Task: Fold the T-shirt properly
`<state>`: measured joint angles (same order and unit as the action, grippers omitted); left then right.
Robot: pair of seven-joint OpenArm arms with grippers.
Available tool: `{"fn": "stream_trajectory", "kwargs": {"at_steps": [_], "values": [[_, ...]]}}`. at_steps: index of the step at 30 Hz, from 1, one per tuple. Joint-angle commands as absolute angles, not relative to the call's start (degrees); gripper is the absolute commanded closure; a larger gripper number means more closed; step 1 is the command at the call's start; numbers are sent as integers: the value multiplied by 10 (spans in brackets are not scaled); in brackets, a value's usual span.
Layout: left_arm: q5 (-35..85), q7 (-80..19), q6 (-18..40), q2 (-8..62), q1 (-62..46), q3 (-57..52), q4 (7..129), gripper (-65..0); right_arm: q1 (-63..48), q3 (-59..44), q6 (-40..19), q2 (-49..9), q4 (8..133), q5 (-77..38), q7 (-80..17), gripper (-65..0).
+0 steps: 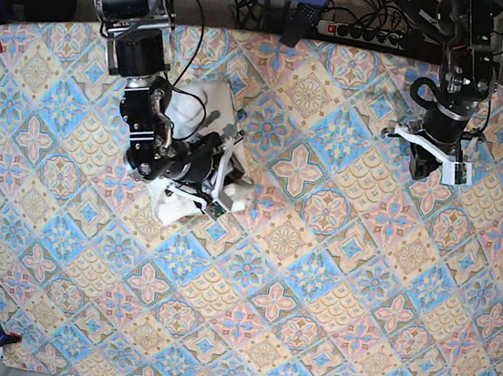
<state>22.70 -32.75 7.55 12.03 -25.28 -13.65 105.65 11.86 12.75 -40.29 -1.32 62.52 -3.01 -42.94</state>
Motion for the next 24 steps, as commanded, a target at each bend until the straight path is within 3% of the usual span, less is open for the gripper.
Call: {"fn": "stream_trajectory", "kwargs": {"at_steps": [1,10,16,20,24], "values": [[231,-313,82,124,-251,-138,1068,0,133,114,-400,-22,633,-28,-429,-56],[232,-313,82,124,-263,-135,1076,0,165,15,-400,-34,632,-26,-426,-57],[232,-313,82,124,-271,-135,1076,0,168,21,-400,-33,656,-28,-434,-56],[232,-313,82,124,-286,-138,1100,0,152,20,-400,-32,750,-29,-487,-56],[232,-313,82,124,-313,-138,1142,0,70,15,-400,-32,926,-29,-553,-56]]}}
